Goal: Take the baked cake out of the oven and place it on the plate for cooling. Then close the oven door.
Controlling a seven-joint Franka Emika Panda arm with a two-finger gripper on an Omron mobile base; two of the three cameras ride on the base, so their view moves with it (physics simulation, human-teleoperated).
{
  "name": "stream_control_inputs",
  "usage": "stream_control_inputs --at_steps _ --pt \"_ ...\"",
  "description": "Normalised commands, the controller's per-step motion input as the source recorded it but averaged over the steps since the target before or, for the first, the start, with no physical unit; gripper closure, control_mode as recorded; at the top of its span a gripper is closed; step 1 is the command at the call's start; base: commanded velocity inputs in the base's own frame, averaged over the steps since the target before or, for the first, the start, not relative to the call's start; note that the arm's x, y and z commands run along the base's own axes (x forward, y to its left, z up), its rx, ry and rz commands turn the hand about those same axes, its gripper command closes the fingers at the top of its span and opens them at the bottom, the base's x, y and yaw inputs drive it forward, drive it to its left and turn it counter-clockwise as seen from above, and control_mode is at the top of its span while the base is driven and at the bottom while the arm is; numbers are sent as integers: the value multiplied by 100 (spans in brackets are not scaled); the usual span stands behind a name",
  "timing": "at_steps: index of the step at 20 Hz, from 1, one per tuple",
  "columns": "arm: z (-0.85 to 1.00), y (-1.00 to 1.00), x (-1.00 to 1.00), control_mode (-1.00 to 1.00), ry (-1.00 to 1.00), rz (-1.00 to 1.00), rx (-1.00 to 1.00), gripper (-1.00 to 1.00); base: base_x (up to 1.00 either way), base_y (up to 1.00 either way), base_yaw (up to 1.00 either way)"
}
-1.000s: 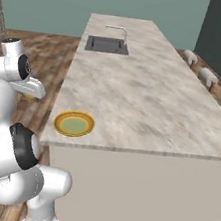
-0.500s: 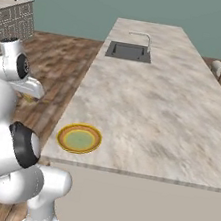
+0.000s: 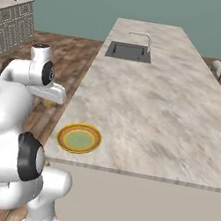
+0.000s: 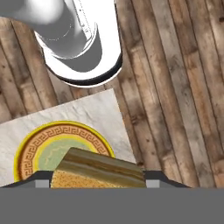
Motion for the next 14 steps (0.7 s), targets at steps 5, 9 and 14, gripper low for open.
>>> stream_control_inputs --at_steps 5,9,14 --pt "-52 -81 54 -100 31 0 3 100 0 0 0" --pt "-68 -62 42 -100 39 0 0 100 0 0 0" --pt "-83 -16 15 -100 28 0 -7 100 0 0 0"
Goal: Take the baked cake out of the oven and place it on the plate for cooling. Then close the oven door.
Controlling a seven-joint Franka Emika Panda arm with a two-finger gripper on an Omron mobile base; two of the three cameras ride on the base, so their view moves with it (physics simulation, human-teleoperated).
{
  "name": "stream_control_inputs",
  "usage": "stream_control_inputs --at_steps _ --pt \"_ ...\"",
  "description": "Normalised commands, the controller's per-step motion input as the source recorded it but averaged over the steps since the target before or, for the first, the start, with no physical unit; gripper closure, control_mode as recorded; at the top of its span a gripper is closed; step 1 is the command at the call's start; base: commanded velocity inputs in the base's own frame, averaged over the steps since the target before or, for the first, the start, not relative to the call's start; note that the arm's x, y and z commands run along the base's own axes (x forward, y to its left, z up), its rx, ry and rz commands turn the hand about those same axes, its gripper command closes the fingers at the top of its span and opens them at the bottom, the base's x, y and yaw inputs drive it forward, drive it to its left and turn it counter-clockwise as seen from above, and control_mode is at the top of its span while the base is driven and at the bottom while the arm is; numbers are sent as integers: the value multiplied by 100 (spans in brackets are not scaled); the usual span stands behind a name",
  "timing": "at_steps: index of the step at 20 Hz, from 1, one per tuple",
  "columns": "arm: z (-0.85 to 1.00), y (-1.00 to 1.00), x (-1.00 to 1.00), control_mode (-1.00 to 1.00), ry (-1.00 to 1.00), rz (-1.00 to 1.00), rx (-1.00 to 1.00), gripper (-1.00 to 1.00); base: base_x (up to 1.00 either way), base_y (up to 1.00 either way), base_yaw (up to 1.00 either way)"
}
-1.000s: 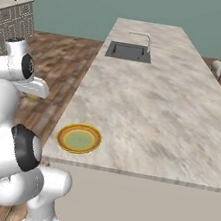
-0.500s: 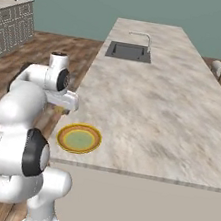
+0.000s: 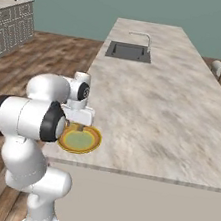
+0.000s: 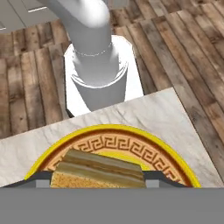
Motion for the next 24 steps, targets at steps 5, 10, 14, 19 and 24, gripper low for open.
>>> stream_control_inputs --at_steps 5,10,14,19,24 --pt "-79 -2 33 -100 14 0 -6 100 0 0 0" --pt "-44 0 43 -100 0 1 -4 100 0 0 0" --pt "-44 -5 21 -100 -3 4 -3 100 0 0 0" --pt "-32 -2 0 -100 -11 2 -1 100 0 0 0" --pt "-27 0 -5 -100 -15 0 0 100 0 0 0"
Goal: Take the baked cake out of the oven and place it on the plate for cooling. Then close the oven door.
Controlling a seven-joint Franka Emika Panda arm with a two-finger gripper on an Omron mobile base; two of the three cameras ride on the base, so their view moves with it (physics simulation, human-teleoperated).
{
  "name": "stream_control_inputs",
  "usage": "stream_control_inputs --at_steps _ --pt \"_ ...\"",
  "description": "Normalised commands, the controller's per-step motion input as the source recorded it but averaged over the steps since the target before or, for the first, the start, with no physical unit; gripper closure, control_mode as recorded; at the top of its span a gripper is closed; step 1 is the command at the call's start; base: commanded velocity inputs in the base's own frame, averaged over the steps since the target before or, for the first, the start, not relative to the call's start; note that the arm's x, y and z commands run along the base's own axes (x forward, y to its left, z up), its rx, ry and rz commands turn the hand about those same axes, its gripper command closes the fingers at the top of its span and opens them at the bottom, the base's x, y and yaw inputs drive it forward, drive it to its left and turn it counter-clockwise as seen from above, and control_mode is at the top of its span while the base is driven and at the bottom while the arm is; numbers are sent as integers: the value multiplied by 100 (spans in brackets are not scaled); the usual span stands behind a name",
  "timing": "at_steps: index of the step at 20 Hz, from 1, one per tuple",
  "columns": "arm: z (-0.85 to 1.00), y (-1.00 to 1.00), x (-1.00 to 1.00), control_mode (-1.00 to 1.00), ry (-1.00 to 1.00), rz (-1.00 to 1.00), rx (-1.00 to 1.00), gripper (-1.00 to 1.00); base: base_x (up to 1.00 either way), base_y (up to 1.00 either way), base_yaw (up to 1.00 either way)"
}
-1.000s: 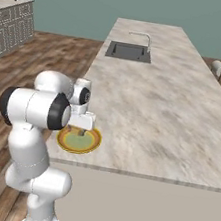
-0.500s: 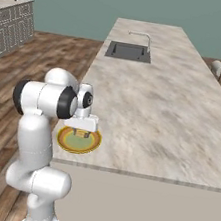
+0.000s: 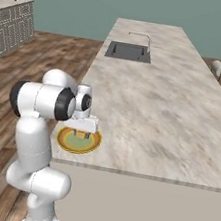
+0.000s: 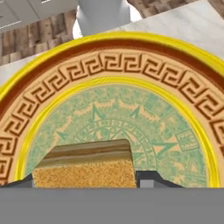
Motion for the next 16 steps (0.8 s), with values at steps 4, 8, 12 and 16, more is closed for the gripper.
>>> stream_control_inputs --at_steps 4,8,12,16 --pt "-13 0 0 -100 -16 0 0 -100 0 0 0" --pt "0 -1 0 -100 -8 0 0 -100 0 0 0" --pt "27 -1 -8 -100 -5 0 0 -100 0 0 0" --pt "62 -8 -26 -100 -8 0 0 -100 0 0 0"
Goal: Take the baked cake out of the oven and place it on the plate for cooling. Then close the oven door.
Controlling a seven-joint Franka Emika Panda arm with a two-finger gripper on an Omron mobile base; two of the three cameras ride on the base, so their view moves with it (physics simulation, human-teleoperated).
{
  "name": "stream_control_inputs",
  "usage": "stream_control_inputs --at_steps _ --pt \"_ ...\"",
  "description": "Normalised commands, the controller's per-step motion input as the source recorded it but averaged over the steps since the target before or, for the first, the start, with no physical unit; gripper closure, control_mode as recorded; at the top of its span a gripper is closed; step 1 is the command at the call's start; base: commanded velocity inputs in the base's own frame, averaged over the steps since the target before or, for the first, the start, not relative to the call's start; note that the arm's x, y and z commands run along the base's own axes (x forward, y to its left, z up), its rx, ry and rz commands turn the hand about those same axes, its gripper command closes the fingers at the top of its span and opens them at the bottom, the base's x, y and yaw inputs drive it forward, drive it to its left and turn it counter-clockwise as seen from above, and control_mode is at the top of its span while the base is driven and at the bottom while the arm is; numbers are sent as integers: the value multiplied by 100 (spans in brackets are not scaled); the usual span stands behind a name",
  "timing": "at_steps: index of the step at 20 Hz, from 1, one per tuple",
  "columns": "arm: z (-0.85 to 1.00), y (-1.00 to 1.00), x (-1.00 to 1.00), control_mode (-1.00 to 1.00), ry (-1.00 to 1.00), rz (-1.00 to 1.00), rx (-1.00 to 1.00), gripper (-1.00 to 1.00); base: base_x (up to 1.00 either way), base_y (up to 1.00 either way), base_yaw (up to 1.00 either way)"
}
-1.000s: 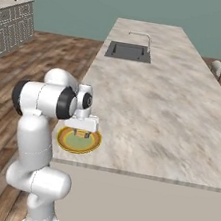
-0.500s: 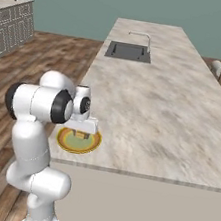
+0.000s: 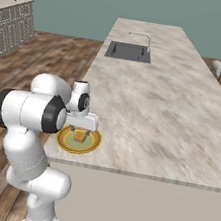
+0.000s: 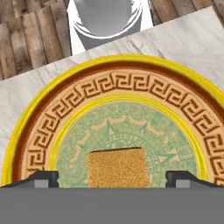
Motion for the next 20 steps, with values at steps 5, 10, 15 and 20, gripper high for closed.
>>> stream_control_inputs --at_steps 5,10,15,20 --pt "96 -1 -29 -100 -4 -1 0 -100 0 0 0" --pt "100 0 -45 -100 -3 0 0 -100 0 0 0" --pt "55 0 -87 -100 -9 0 0 -100 0 0 0" --pt "30 0 -67 -100 -10 0 0 -100 0 0 0"
